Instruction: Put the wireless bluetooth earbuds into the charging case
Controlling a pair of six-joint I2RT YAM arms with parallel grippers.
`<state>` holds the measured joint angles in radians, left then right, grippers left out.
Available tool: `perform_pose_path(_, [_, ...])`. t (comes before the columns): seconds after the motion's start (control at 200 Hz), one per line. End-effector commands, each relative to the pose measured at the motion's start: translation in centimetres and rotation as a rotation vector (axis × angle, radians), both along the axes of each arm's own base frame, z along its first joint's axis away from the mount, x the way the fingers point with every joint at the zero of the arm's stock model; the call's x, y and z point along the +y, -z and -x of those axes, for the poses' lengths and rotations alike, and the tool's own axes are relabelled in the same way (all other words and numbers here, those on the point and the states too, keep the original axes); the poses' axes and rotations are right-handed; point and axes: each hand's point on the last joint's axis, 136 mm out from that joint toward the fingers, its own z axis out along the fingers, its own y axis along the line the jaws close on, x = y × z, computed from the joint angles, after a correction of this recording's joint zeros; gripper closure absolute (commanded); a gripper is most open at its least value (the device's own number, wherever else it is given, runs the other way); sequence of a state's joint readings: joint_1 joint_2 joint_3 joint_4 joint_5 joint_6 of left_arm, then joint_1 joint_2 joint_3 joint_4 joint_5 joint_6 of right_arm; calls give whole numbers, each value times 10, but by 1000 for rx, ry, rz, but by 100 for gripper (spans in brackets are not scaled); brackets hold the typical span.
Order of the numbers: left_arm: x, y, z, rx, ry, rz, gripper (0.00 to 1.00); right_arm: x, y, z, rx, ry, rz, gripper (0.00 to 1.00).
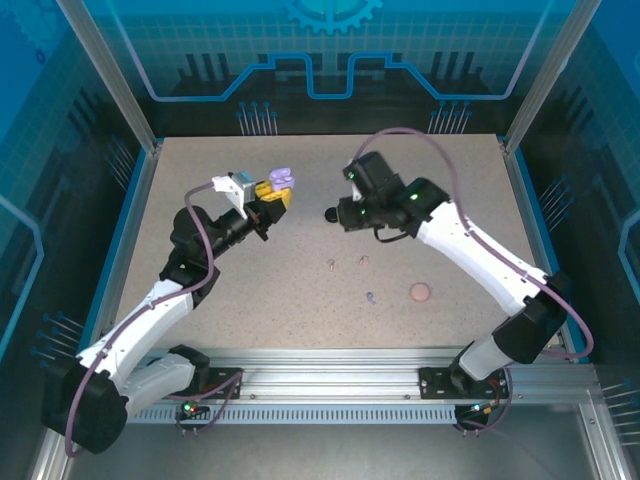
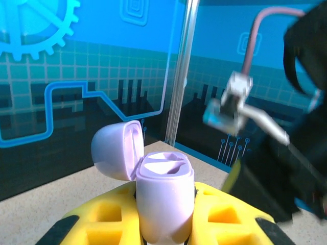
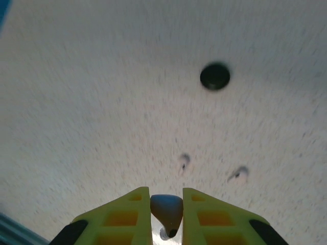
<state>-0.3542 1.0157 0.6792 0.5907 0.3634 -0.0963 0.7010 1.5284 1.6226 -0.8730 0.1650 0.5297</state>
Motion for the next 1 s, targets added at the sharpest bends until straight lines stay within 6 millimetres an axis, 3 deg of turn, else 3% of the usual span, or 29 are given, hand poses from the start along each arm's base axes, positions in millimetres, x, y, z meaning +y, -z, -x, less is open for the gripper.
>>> perform_pose_path(0.0, [-8, -15, 9, -160, 20, -47, 100, -3, -44, -1, -92, -55, -29, 82])
perform_pose_path(0.24, [-16, -15, 10, -210, 22, -84, 100, 14, -122, -6, -274, -123, -179, 81])
perform_pose_path(0.45, [-27, -11, 11, -207, 56, -114, 100, 33, -158, 2, -379, -193, -299, 81])
perform_pose_path(0.745, [-38, -11, 12, -216, 81, -118, 100, 66, -167, 23, -445, -310, -354, 80])
perform_pose_path(0.995, [-40, -15, 14, -222, 88, -125, 100, 82, -151, 31, -416, -355, -343, 80])
